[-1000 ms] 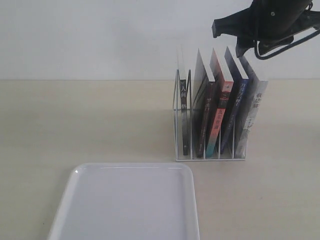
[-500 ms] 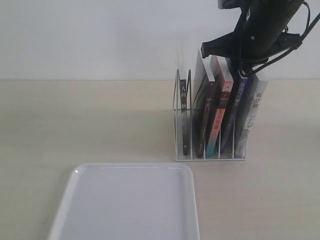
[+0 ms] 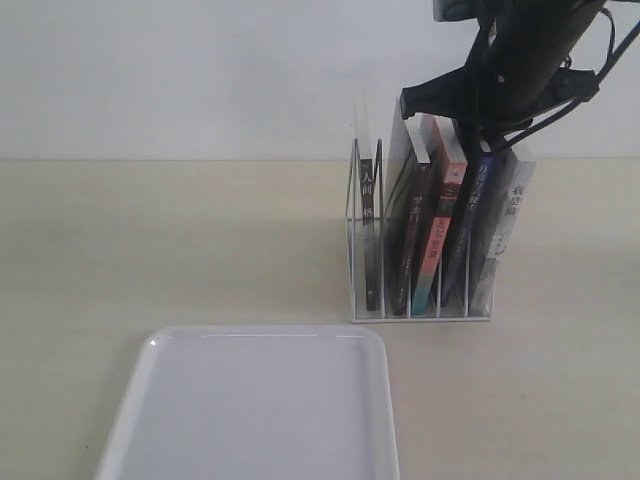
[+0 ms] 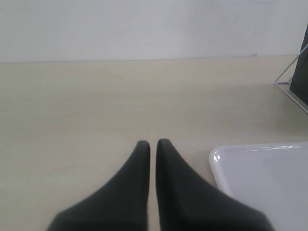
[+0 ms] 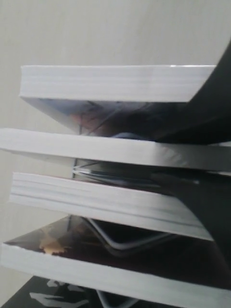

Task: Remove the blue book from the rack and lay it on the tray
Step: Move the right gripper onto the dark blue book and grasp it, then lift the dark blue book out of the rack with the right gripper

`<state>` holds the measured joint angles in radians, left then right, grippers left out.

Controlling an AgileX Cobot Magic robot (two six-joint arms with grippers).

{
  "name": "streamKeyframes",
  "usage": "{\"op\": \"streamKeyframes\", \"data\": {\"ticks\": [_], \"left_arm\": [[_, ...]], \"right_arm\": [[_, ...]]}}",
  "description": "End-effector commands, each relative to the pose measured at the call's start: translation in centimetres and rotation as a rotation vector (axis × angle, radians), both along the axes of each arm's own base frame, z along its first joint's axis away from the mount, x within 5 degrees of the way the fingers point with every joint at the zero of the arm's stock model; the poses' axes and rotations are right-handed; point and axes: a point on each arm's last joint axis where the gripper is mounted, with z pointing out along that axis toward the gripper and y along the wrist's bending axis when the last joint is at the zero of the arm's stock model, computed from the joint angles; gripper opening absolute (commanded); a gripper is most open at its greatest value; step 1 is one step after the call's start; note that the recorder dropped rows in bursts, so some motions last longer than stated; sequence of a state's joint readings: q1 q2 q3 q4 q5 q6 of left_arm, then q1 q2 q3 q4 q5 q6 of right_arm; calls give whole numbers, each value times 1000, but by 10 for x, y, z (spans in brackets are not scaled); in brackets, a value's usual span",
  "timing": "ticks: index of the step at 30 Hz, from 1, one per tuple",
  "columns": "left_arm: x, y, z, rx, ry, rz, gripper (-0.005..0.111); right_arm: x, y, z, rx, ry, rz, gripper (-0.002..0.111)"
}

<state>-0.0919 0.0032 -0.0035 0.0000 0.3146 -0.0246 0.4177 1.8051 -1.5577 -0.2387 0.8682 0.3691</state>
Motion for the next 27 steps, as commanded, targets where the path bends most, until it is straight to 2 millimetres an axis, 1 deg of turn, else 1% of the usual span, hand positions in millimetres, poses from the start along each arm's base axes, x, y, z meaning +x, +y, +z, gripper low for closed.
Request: {"op": "streamKeyframes", "data": {"ticks": [1, 5, 9, 10, 12, 14, 15, 18, 20, 22, 23, 24, 26, 27], "left_arm": [[0, 0, -1, -7, -4, 4, 4], [0, 0, -1, -7, -4, 4, 4], [0, 0, -1, -7, -4, 4, 4], [0, 0, -1, -7, -4, 4, 4], [0, 0, -1, -7, -4, 4, 4], [0, 0, -1, -7, -4, 4, 4], [0, 0, -1, -7, -4, 4, 4], [0, 0, -1, -7, -4, 4, 4], [0, 0, -1, -7, -4, 4, 4], [0, 0, -1, -7, -4, 4, 4], [0, 0, -1, -7, -4, 4, 4], [0, 0, -1, -7, -4, 4, 4], [0, 0, -1, -7, -4, 4, 4], [0, 0, -1, -7, -4, 4, 4]], "right_arm": [[6, 0, -12, -4, 21, -13, 19], [9, 1, -14, 1, 14, -14, 34], [9, 1, -15, 0, 16, -14, 34], [9, 1, -15, 0, 16, -14, 31], [9, 1, -15, 0, 16, -14, 20], [9, 1, -15, 0, 16, -14, 2], [9, 1, -15, 0, 16, -14, 0], [9, 1, -15, 0, 16, -14, 0], [8, 0, -11, -2, 5, -13, 0], [2, -2, 4, 16, -29, -19, 0], [-4, -5, 18, 25, -64, -18, 0], [-6, -7, 24, 31, -78, -18, 0], [-20, -14, 51, 46, -141, -19, 0], [-24, -16, 58, 44, -157, -20, 0]]}}
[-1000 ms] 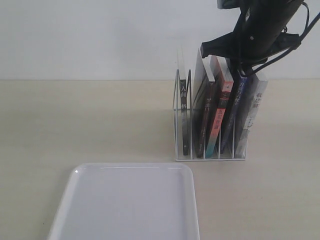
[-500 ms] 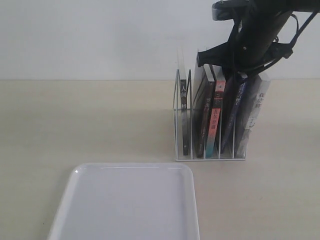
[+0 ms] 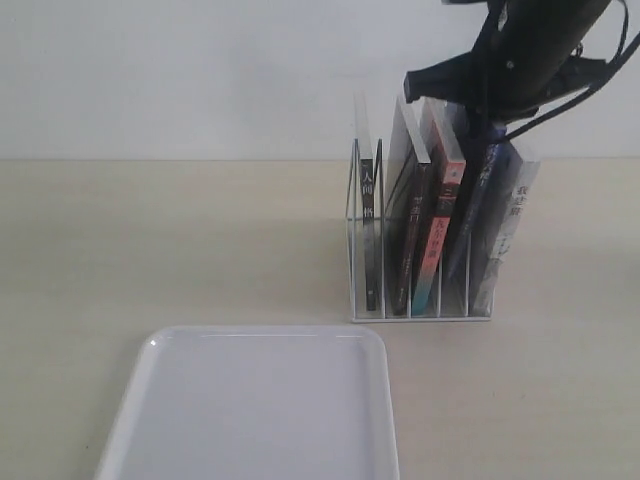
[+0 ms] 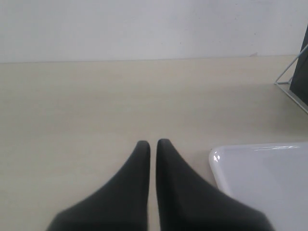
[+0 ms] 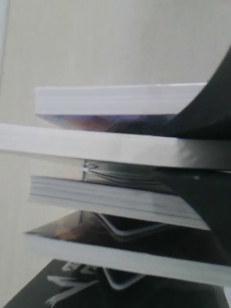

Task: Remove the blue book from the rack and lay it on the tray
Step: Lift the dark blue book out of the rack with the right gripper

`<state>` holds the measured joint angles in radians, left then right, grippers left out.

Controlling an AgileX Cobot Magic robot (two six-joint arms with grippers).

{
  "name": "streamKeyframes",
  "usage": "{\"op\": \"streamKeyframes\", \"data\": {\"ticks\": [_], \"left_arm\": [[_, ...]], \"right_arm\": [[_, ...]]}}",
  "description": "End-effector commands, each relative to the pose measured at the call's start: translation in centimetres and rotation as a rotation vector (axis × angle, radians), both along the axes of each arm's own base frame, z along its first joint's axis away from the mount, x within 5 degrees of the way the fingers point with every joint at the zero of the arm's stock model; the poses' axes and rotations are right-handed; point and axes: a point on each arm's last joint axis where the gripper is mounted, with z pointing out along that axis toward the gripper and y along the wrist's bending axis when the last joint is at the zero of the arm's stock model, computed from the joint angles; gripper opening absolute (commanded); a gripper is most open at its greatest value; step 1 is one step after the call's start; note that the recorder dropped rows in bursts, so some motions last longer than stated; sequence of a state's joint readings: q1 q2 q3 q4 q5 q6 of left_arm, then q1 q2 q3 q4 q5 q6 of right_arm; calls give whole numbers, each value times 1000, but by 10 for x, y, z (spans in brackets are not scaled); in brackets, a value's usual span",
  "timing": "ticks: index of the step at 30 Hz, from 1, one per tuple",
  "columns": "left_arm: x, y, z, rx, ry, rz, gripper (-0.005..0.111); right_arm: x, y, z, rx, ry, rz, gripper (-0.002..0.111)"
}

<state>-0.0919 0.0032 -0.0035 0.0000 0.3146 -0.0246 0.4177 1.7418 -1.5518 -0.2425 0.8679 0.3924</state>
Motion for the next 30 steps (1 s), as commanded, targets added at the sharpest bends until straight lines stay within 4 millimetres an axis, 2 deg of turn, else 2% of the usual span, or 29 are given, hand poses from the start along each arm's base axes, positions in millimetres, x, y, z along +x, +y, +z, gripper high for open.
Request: {"op": "streamKeyframes", "data": {"ticks": [1, 4, 7, 12, 17, 23, 30], "left_arm": [[0, 0, -1, -7, -4, 4, 4], [0, 0, -1, -7, -4, 4, 4], [0, 0, -1, -7, -4, 4, 4], [0, 0, -1, -7, -4, 4, 4], [0, 0, -1, -7, -4, 4, 4], [0, 0, -1, -7, -4, 4, 4], [0, 0, -1, -7, -4, 4, 4]], "right_arm": [[-20, -15, 45, 10, -122, -7, 0], [-36, -24, 65, -16, -138, -18, 0], [-61, -30, 93, -77, -165, -28, 0], [-91, -35, 122, -19, -243, -25, 0], [-118, -37, 137, -10, -250, -7, 0], [-144, -27, 145, 5, -239, 50, 0], [-161, -11, 150, -35, -286, 68, 0]]}}
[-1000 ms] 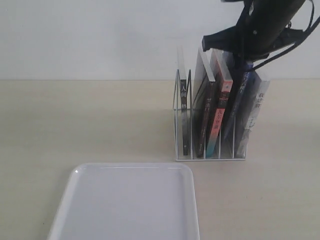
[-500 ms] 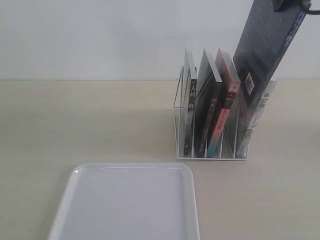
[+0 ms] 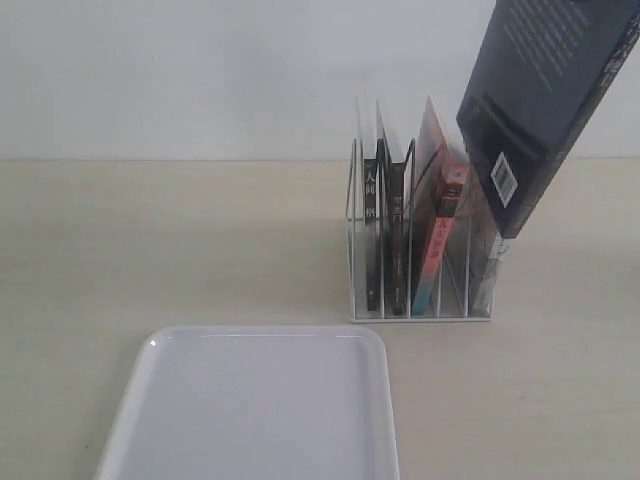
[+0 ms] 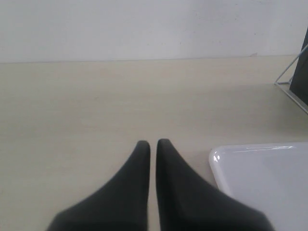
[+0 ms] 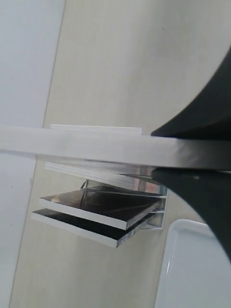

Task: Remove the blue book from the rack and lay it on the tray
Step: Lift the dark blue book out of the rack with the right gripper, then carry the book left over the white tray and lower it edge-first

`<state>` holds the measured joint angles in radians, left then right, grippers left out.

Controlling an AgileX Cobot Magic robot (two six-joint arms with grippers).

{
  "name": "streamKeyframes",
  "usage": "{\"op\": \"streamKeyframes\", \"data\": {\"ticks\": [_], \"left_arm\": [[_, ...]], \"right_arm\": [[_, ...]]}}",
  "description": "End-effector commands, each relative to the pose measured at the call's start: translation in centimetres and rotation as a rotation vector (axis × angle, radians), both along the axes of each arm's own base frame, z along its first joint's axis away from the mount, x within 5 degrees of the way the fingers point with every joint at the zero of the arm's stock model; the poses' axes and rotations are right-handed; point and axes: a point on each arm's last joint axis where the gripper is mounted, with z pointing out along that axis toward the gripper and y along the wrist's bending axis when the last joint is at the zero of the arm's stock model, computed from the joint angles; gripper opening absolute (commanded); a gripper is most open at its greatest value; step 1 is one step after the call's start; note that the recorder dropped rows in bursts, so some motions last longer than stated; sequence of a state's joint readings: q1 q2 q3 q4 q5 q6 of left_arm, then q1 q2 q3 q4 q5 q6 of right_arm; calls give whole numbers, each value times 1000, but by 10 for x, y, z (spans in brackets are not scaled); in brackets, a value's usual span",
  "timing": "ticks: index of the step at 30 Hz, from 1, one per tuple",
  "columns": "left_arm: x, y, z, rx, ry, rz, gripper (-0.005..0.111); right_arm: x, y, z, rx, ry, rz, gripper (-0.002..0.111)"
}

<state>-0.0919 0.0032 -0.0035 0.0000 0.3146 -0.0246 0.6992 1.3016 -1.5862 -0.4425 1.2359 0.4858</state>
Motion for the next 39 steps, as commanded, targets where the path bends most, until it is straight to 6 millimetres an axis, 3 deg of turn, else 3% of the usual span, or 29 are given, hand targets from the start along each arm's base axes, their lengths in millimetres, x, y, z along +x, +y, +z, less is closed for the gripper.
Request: {"op": "streamKeyframes", "data": {"ticks": [1, 17, 25, 39], "left_arm": [[0, 0, -1, -7, -4, 4, 4], [0, 0, -1, -7, -4, 4, 4], [0, 0, -1, -7, -4, 4, 4], [0, 0, -1, -7, -4, 4, 4]], "right_arm": [[-11, 6, 13, -4, -98, 9, 0], [-61, 60, 9, 173, -58, 153, 0], [-59, 76, -33, 91, 17, 112, 0], [-34, 132, -118, -108, 182, 43, 0]]}}
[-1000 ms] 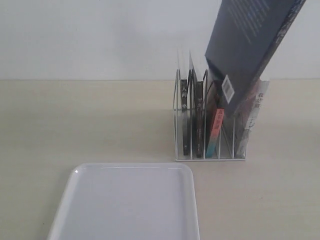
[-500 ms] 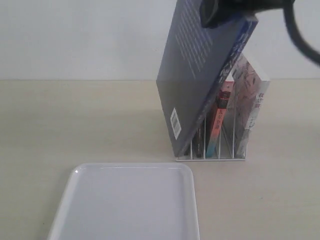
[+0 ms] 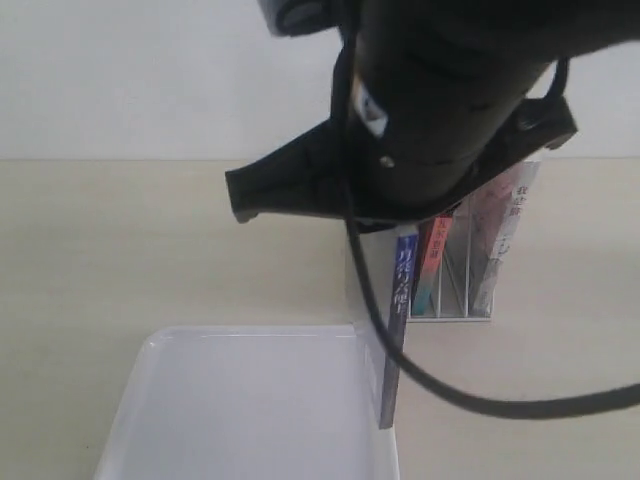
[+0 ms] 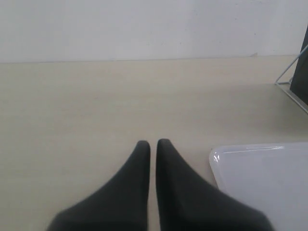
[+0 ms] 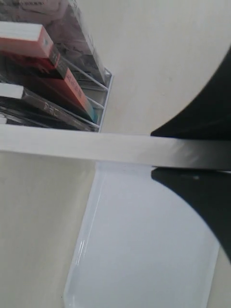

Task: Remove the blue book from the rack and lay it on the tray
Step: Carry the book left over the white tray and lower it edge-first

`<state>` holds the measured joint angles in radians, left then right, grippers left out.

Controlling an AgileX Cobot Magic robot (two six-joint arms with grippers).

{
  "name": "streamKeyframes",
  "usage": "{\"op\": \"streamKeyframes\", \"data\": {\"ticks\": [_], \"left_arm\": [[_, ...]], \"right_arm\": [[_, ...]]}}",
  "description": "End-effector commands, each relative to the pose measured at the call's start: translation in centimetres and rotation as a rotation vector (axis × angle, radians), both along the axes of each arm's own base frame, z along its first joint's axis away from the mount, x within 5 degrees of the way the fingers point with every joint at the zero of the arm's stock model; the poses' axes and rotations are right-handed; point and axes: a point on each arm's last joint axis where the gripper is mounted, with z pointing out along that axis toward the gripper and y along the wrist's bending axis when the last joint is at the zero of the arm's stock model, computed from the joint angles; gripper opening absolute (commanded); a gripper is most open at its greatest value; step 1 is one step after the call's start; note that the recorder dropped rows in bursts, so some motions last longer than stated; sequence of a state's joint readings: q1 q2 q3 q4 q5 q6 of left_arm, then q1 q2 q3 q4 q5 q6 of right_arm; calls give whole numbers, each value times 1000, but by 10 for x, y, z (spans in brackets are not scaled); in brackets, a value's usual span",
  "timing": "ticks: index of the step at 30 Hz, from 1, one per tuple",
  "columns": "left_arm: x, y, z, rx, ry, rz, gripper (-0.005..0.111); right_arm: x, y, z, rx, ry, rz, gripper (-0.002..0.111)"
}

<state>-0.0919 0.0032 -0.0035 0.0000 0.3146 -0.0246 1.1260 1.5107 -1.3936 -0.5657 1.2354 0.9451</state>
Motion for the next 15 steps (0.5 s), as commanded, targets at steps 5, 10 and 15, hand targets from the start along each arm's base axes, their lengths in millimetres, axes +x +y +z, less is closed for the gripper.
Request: {"op": "streamKeyframes", "data": {"ticks": [5, 10, 15], "left_arm": [[0, 0, -1, -7, -4, 4, 4], [0, 0, -1, -7, -4, 4, 4], [0, 0, -1, -7, -4, 4, 4]], "right_arm": [[9, 17, -25, -32, 16, -45, 0], [9, 20, -29, -19, 33, -73, 0], [4, 26, -31, -19, 1, -74, 0]]}}
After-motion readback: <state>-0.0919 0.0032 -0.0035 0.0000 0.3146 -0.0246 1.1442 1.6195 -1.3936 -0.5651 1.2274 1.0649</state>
